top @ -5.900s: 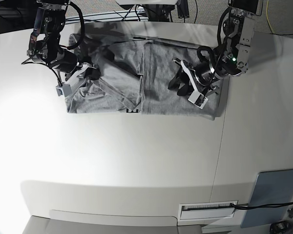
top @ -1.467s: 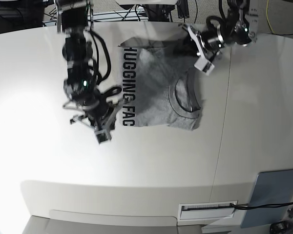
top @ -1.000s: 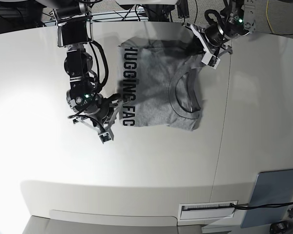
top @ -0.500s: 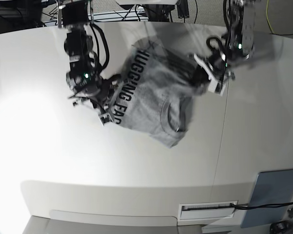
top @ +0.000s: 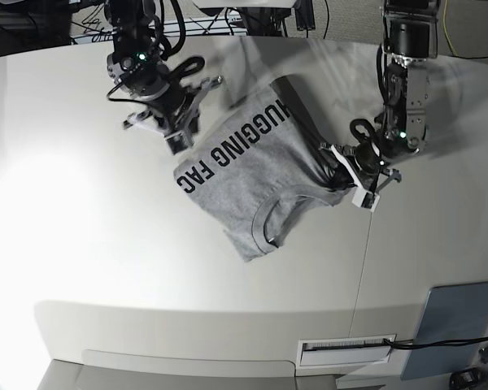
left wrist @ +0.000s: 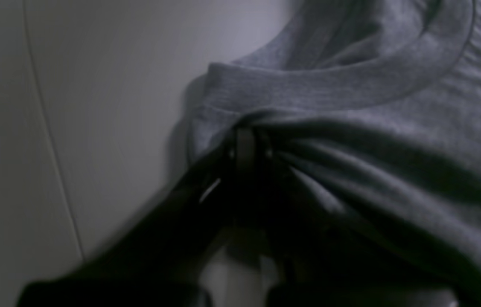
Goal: Fold the T-shirt properly
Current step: 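Grasp the bundle with both grippers and rotate it on the table, then pinch the bundle edges with both grippers and square it up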
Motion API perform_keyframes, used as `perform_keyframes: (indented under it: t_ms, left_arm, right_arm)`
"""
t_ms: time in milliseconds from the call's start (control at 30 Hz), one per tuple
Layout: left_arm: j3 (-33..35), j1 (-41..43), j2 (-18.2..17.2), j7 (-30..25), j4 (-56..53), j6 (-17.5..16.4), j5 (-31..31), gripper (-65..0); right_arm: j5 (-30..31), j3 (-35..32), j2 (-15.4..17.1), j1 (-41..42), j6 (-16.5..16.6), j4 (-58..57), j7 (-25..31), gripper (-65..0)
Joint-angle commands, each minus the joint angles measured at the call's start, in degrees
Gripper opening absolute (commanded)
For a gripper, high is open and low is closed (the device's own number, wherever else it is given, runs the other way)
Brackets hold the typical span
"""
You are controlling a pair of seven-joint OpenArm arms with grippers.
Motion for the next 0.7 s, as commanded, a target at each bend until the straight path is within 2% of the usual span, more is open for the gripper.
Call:
perform_keyframes:
  t_ms: [0,133,233,300,433,533,667]
  left_arm:
    - [-0.17,-0.76,-0.83,-0.09,2.51,-0.17,-2.27,-65.0]
    - [-0.2,3.34,-2.8,1.29,11.1,2.78,-3.72,-65.0]
    - [-0.17,8.22,-4.48,2.6,18.64,7.5,-3.72,-65.0]
    - [-0.17,11.8,-4.85,2.78,21.73,9.18,-3.69,-65.0]
    - [-0.17,17.59,-4.5,1.9,22.43,8.96,-3.72,-65.0]
    - [-0.15,20.79,-3.65,-1.18,22.4,8.94,-3.74,-65.0]
    - [-0.13,21.94,-1.9,-3.61,20.48,8.96,-3.72,-65.0]
  right_arm:
    - [-1.22,0.17,0.24,1.79,-1.62,1.03,1.7,-65.0]
    - [-1.81,0.17,1.88,7.82,-3.93,-1.27,1.57,-65.0]
    - [-1.77,0.17,2.08,12.63,-5.07,-5.4,1.6,-65.0]
    - [-1.79,0.17,2.05,15.56,-5.18,-9.44,1.6,-65.0]
    - [-1.86,0.22,2.1,21.24,-5.66,-17.86,1.57,-65.0]
    - [-1.77,1.38,2.08,24.7,-6.01,-22.43,1.53,-65.0]
    - [-0.76,2.75,2.08,26.97,-5.81,-27.5,-0.33,-65.0]
